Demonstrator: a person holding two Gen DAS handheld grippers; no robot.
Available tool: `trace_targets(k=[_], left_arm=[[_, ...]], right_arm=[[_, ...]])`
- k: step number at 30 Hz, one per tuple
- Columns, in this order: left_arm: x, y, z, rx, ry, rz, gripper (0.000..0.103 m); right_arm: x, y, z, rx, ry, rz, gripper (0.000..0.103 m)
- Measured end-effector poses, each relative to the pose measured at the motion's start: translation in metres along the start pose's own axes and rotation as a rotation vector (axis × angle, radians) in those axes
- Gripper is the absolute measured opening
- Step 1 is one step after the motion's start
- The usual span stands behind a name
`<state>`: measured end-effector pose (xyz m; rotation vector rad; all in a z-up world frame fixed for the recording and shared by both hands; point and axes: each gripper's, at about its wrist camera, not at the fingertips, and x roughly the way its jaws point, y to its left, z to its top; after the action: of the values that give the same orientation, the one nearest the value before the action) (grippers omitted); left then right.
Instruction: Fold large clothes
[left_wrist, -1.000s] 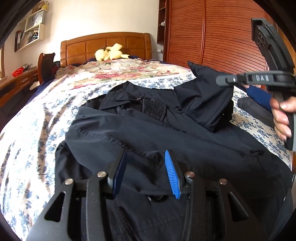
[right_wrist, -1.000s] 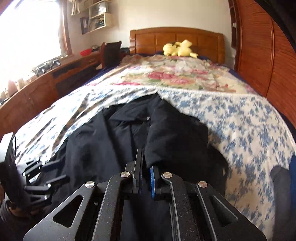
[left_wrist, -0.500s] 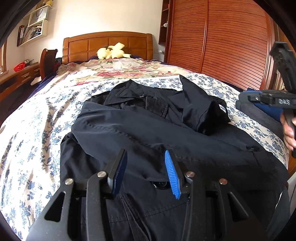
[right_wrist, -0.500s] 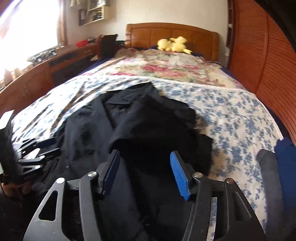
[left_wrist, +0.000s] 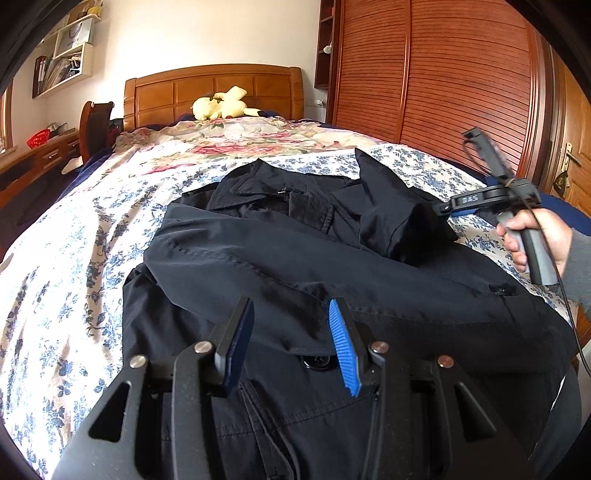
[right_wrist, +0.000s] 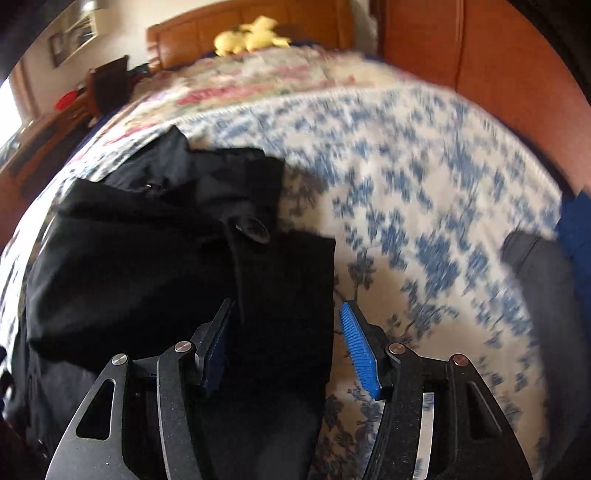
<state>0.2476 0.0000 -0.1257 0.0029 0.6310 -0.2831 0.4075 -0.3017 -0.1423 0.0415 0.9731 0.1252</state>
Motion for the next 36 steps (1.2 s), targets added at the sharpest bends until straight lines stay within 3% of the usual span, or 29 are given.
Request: trace_targets(k=[4,5,7,8,12,15,23,28,30,36], left_arm=[[-0.003,-0.001,0.0,0.006,0.0,0.005,0.041],[-0.005,-0.001,-0.001,0.009,-0.002,0.008,0.041],[-0.008,0.0,-0.001,0.011,-0.004,0.014,0.041],[-0.01,0.0,-0.002,0.012,-0.006,0.017,0.041],[-0.022,0.0,-0.002,0.012,-0.018,0.028,0.041],[-0.032,-0.001,-0.001,0.008,-0.026,0.036,0.041],[-0.076,-0.006,-0.01,0.005,-0.037,0.081,0.041],[-0.105,-0.007,-0.02,0.018,-0.03,0.134,0.041],[-0.117,-0.01,-0.024,0.013,-0.02,0.127,0.041],[-0.15,-0.023,-0.033,0.048,-0.013,0.151,0.041]], right_arm=[[0.021,-0.006,-0.007,0.076,0.077,0.063,0.058],[0.023,-0.004,-0.009,0.063,0.079,0.059,0.054],[0.02,0.003,-0.012,0.006,0.059,0.026,0.032],[0.015,0.006,-0.013,-0.028,0.036,0.002,0.016],[-0.025,0.019,-0.013,-0.107,-0.102,-0.026,0.009],[-0.067,0.034,-0.012,-0.154,-0.2,0.007,0.008],[-0.144,0.097,-0.034,-0.328,-0.263,0.155,0.009],[-0.171,0.136,-0.066,-0.4,-0.228,0.252,0.032],[-0.18,0.149,-0.081,-0.429,-0.197,0.301,0.05],[-0.209,0.163,-0.12,-0.455,-0.171,0.381,0.057]])
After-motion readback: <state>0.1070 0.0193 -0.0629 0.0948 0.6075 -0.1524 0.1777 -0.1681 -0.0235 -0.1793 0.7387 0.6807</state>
